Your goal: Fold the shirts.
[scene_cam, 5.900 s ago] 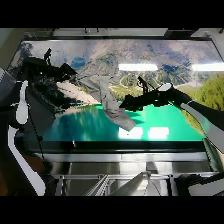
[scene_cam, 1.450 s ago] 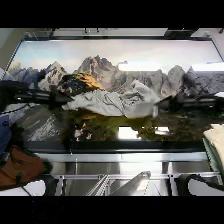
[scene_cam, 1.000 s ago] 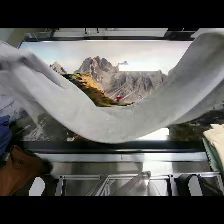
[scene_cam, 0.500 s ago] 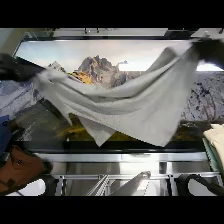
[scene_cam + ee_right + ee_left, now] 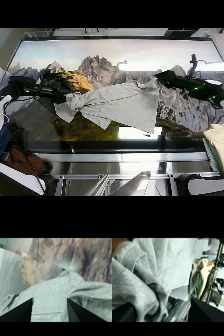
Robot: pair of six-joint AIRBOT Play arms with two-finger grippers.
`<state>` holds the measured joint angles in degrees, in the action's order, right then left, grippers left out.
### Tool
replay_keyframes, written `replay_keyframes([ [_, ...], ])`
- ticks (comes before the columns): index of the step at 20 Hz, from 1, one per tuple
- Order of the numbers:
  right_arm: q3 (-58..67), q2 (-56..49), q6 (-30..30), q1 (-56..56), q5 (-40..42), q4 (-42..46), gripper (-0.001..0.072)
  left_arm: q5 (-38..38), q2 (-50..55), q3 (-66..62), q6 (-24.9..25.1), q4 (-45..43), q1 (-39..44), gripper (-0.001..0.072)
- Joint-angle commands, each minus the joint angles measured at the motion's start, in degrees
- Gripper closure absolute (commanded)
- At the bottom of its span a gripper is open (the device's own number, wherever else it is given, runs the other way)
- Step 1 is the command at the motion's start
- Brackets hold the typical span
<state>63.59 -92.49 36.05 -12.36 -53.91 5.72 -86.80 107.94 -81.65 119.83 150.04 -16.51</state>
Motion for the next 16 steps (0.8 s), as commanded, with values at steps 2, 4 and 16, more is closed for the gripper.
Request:
replay_keyframes([
  [2, 0.26, 6.84, 10.71, -8.28, -4.33, 12.35, 0.023, -4.48, -2.67, -6.78, -5.55, -2.69, -8.02, 0.0005],
  [4, -0.11, 9.77, 15.93, -12.7, -8.72, 18.62, 0.023, -2.58, -6.8, -6.71, -8.28, -13.33, -11.91, 0.0006],
  [16, -24.44, 21.22, 14.71, -16.02, -15.39, 18.93, 0.0246, 2.27, 2.38, -6.78, -9.27, -19.85, -8.26, 0.0008],
])
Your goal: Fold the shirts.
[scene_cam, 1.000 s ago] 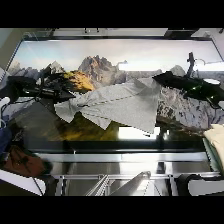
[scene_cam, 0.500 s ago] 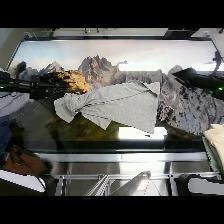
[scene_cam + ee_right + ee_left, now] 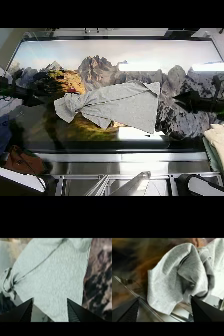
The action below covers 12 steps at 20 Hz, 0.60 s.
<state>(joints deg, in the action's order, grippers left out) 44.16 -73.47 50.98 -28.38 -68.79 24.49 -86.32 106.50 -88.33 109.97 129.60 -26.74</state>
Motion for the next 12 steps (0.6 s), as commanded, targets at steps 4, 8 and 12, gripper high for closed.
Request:
replay_keyframes([
  [4, -8.33, 6.71, -0.17, 0.02, -0.59, -0.07, 0.0245, 4.33, 8.35, -0.09, 0.57, 0.7, 4.42, 0.0008],
  [8, -8.46, 10.71, 0.94, 0.02, -0.76, -0.04, 0.0245, 5.2, 9.64, -0.13, 0.92, 1.2, 6.97, 0.0094],
  [12, -8.57, 10.84, 4.04, 0.0, -2.21, 1.62, 0.0245, 1.27, 9.27, -0.13, 3.04, 3.26, 8.02, 0.0655],
])
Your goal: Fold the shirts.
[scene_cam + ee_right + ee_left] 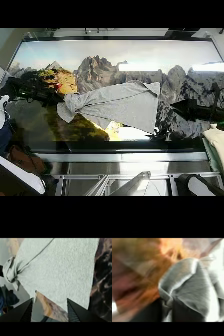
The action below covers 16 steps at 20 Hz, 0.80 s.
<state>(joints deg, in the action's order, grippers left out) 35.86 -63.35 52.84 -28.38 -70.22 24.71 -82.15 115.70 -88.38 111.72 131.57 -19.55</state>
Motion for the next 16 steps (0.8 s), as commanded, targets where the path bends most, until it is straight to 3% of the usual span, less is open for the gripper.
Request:
replay_keyframes([
  [1, -0.26, 0.72, 3.78, -0.02, -0.74, 3.41, 0.0245, -4.13, 0.07, -0.09, 1.46, 1.09, 0.66, 0.0691],
  [5, -0.5, 0.11, 13.33, -0.04, 1.92, 18.23, 0.0245, -7.65, 0.04, -0.09, 1.42, 2.12, -1.11, 0.0688],
  [7, -1.57, -1.57, 16.09, 0.0, 2.58, 21.51, 0.0245, -9.29, 0.04, -0.09, 1.4, 3.58, -2.16, 0.0688],
  [10, -4.79, -5.49, 16.0, 3.98, 6.84, 19.78, 0.0256, -11.06, -0.35, -0.07, 1.4, 4.48, -2.64, 0.0689],
  [12, -5.55, -8.94, 15.98, 10.51, 10.34, 18.1, 0.0338, -11.41, -0.59, -0.07, 1.38, 4.87, -2.62, 0.0688],
  [16, -5.51, -15.23, 14.69, 22.53, 16.31, 9.57, 0.0335, -12.57, -0.59, -0.07, 1.36, 5.05, -2.49, 0.0688],
])
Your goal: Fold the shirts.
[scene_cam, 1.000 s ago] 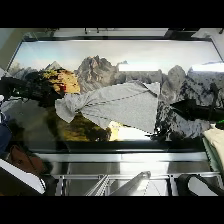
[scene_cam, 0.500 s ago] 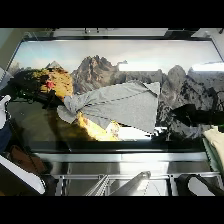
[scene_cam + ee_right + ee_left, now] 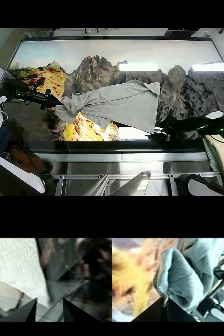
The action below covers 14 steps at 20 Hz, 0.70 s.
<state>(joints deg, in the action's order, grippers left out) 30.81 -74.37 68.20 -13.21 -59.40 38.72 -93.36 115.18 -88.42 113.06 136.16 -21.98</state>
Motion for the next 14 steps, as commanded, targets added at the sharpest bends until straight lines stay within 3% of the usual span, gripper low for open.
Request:
replay_keyframes([
  [1, -0.46, -5.42, -2.62, 8.76, 5.62, -7.78, 0.0335, -1.66, -0.07, -0.02, 0.02, 0.46, -0.07, 0.0688],
  [4, -0.39, -6.75, -11.04, 9.68, 5.62, -19.56, 0.0342, -1.79, -0.07, -0.02, 0.04, 0.52, -0.13, 0.0688],
  [5, -0.17, -6.71, -13.64, 9.62, 5.03, -22.91, 0.0448, -1.97, -0.09, -0.02, 0.04, 0.68, -0.11, 0.0688],
  [6, 0.24, -6.71, -17.09, 9.62, 3.48, -25.7, 0.0694, -2.71, -0.09, -0.02, 0.09, 1.92, -0.11, 0.0688],
  [10, 2.8, -1.07, -28.87, 8.98, -8.35, -38.01, 0.0692, -11.28, -4.79, 0.07, 3.52, 16.87, -0.07, 0.069],
  [12, 4.94, 10.01, -33.73, 6.19, -14.12, -43.36, 0.0692, -12.09, -13.49, 1.66, 8.26, 24.87, -0.09, 0.069],
  [14, 8.17, 25.18, -35.36, 1.36, -13.75, -47.19, 0.0692, -11.78, -27.43, 5.97, 13.77, 35.65, -0.55, 0.0689],
])
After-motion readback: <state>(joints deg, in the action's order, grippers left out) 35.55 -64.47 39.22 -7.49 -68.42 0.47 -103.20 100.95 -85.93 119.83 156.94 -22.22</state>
